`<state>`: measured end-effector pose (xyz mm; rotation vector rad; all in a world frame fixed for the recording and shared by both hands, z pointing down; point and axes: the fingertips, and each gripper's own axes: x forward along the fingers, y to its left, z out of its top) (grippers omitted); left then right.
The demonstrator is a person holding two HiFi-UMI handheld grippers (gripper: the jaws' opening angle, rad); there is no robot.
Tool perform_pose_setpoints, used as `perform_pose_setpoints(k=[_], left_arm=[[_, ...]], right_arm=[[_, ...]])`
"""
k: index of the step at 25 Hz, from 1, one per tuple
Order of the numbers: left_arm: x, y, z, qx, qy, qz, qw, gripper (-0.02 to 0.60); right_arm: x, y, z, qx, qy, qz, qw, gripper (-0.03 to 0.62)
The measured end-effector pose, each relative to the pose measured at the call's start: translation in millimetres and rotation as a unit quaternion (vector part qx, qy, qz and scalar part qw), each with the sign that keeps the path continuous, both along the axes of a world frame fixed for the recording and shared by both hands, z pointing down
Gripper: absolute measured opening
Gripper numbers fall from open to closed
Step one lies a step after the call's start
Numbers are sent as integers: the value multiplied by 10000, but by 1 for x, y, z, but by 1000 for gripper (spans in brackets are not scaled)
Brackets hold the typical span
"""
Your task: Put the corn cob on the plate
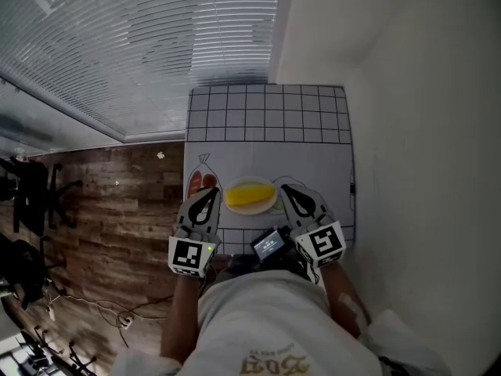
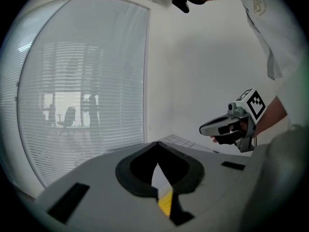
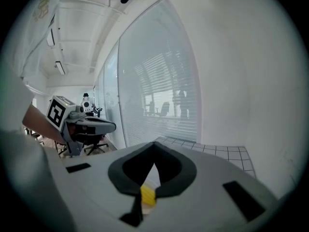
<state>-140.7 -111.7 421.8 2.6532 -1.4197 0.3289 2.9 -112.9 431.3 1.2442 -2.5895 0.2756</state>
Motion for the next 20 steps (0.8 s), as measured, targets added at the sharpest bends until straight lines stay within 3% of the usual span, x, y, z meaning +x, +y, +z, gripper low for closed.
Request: perform_pose_setpoints(k=[7, 20], left_arm=[[-1, -1, -1, -101, 34, -125, 9999, 8], [7, 3, 1, 40, -324, -2, 9995, 8]], right_arm=[[1, 0, -2, 61, -18, 24, 10000, 6], [4, 5, -1, 68, 51, 38, 10000, 6]])
